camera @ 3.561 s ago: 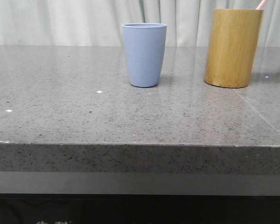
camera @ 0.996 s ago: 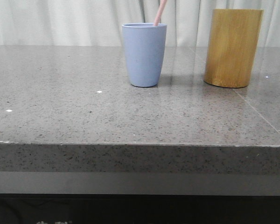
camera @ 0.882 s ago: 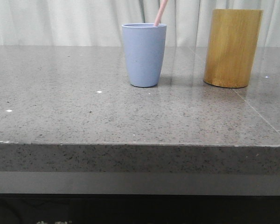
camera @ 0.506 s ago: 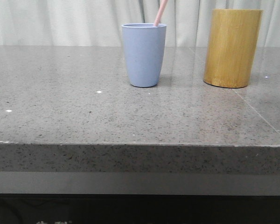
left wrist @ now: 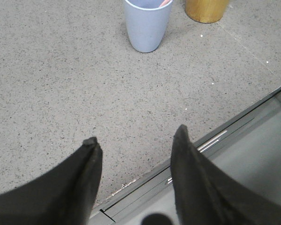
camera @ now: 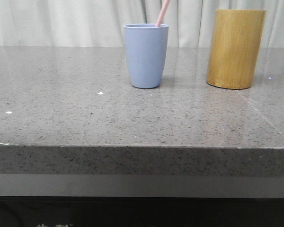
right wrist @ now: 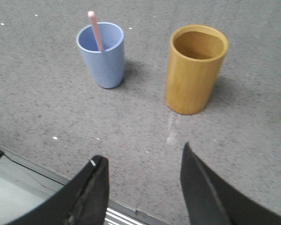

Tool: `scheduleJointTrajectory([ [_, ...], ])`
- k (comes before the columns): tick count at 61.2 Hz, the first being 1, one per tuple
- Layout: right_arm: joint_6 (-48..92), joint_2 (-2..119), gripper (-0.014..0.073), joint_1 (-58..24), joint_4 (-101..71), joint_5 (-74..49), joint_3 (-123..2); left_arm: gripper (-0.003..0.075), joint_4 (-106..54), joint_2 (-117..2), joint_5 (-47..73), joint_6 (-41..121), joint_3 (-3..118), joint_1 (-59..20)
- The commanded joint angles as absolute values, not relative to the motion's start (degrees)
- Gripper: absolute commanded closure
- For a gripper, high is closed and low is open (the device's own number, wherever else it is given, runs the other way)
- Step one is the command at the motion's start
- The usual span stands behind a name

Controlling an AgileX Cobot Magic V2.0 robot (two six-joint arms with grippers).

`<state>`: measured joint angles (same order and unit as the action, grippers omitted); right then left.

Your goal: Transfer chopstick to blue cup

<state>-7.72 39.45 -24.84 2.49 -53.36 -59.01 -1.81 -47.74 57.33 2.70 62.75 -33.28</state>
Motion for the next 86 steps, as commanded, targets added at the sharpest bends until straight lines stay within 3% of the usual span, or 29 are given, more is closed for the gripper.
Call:
scheduleJointTrajectory([
  [1,-7.9,38.0,0.0211,-24.5,5.3,-48.7,-58.9,0.0373,-2.5,-47.9,53.1,2.2,64.1,-33.7],
  [9,-7.9,37.7,0.0284,-24.5,5.5,-49.5,-58.5,0.0408,-2.5,-47.9,53.0,2.2,64.1,-33.7],
  [26,-7.9,37.7,0.0665,-24.5,5.5,-49.5,-58.5,0.0700,-2.5,-47.9,52.9,2.2,64.1,-33.7],
  [29,-7.9,37.7,0.0657,-24.5,5.6,-49.5,-58.5,0.0741,-2.5,-47.9,52.9,2.2,64.1,-33.7],
  [67,-7.9,37.7,0.0661,-24.5,5.8,-49.7,-58.5,0.0739,-2.6,-47.5,51.6,2.2,63.2,-33.7],
  [76,-7.9,37.8,0.0661,-24.5,5.8,-49.7,-58.5,0.0739,0.3,-43.0,46.1,2.4,58.4,-30.0],
  [86,-7.9,37.9,0.0661,-24.5,5.8,-49.8,-58.5,0.0739,1.1,-33.2,28.4,2.4,45.3,-20.5],
])
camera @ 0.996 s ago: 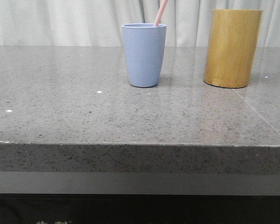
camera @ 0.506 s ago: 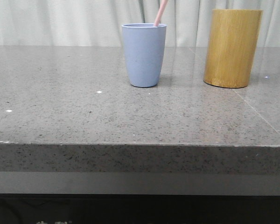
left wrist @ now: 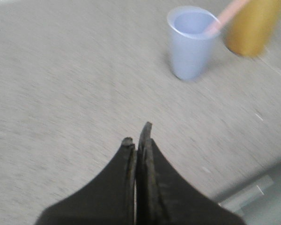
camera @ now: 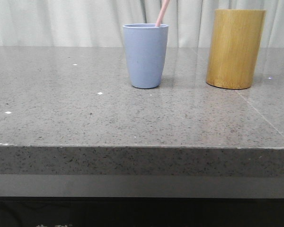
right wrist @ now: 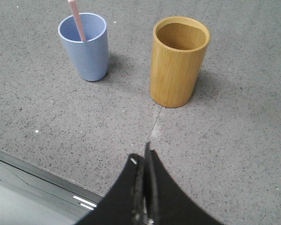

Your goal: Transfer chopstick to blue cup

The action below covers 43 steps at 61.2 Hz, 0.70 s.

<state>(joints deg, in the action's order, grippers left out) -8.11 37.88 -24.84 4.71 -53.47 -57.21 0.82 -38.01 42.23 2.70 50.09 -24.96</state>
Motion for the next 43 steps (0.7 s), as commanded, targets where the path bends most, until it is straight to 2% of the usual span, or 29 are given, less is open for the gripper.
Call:
scheduleJointTrajectory([
  [1,-7.9,37.9,0.0661,-24.5,5.8,-49.8,-58.5,0.0739,1.1,-32.2,26.6,2.4,43.9,-19.7],
  [19,-7.9,37.9,0.0661,-24.5,5.8,-49.8,-58.5,0.0738,-3.5,-11.9,-1.1,2.4,15.1,-8.8],
  [35,-7.9,37.9,0.0661,-24.5,5.8,-49.8,-58.5,0.0739,-3.6,-0.6,-11.5,2.3,0.4,-5.0],
  [43,-7.9,38.0,0.0661,-24.5,5.8,-49.7,-58.5,0.0739,-4.1,1.7,-9.4,1.9,-0.9,-3.9],
])
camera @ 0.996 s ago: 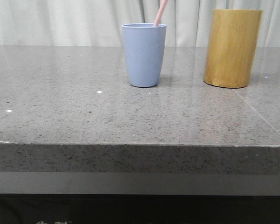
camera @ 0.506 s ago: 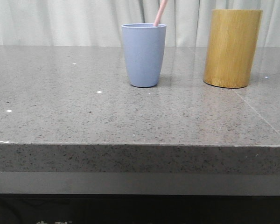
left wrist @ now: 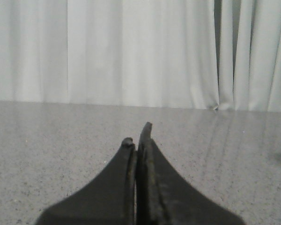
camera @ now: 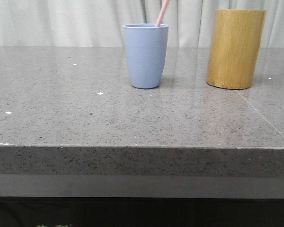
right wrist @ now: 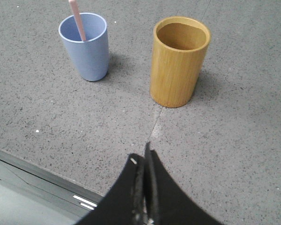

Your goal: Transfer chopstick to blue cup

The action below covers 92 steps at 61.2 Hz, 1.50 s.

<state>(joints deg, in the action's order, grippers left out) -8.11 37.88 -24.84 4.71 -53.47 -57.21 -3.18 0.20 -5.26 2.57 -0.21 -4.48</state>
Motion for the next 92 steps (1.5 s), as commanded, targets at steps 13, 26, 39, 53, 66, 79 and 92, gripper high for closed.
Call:
scheduleJointTrajectory([
  [13,-7.9,38.0,0.0661,-24.5,5.8,-50.1,-58.5,0.0739,-6.6,1.7,-7.6,1.9,-0.9,-4.1],
  [26,-7.9,38.0,0.0661,-24.5,5.8,-50.1,-58.5,0.0739,-7.6,1.7,-5.0,1.9,-0.9,-4.1],
  [39,-7.9,38.0,0.0661,-24.5,5.8,-50.1,-58.5,0.0739,-7.6,1.7,-4.7,1.9,-0.9,-4.1],
  [53,-7.9,38.0,0.0661,-24.5,5.8,-50.1,-58.5,0.0739,-7.6,1.7,-4.7,1.9,-0.9,-4.1],
  [66,-7.9,38.0,0.0661,-24.5,5.8,-50.1,-58.5,0.0739,-7.6,1.7,-4.7,1.9,-0.9,-4.1],
  [79,-7.9,38.0,0.0661,-24.5,5.8,-50.1,-58.5,0.0739,-7.6,1.7,-4.7,1.9,-0.9,-4.1],
  [92,-7.9,37.5,0.0661,-24.5,5.7,-49.8,-58.0,0.0739,-7.6,1.7,-4.7,1.9,-0.9,-4.1],
])
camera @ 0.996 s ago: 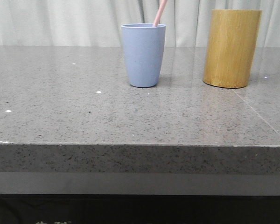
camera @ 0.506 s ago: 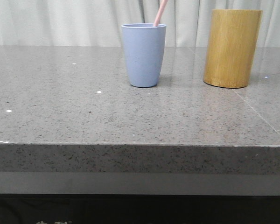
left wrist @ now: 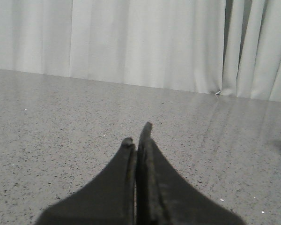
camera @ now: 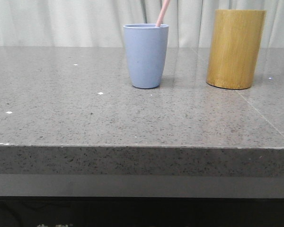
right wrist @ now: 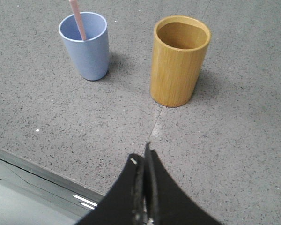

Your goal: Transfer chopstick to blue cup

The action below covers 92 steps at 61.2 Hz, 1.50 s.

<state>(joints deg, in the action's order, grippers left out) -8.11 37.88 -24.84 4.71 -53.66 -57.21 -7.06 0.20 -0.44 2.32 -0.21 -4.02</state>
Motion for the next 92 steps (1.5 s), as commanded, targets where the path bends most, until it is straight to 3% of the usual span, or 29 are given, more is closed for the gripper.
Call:
scheduleJointTrajectory([
  [1,-7.9,37.2,0.0661,-24.3,6.0,-49.7,-57.8,0.0739,-7.6,1.7,-4.7,1.9,-0.9,-4.1],
  [10,-7.9,32.5,0.0661,-17.9,5.4,-44.2,-51.2,0.0739,-7.6,1.7,-4.7,1.9,-0.9,-4.1],
  [20,-7.9,23.5,0.0661,-10.1,2.7,-28.3,-35.7,0.0739,-7.6,1.7,-4.7,1.9,-0.9,-4.1],
  [34,-7.9,8.2,0.0661,-4.3,-1.6,-5.4,-11.9,0.0739,-7.6,1.7,-4.7,1.9,-0.9,-4.1],
  [44,-7.9,1.2,0.0661,-1.2,-3.9,1.3,-2.3,0.0739,-7.6,1.7,-4.7,1.9,-0.9,-4.1],
  [92,-3.8,-1.8,0.0661,-0.3,-3.9,3.3,1.3,0.0739,-7.6,1.6,-4.7,1.9,-0.9,-4.1],
])
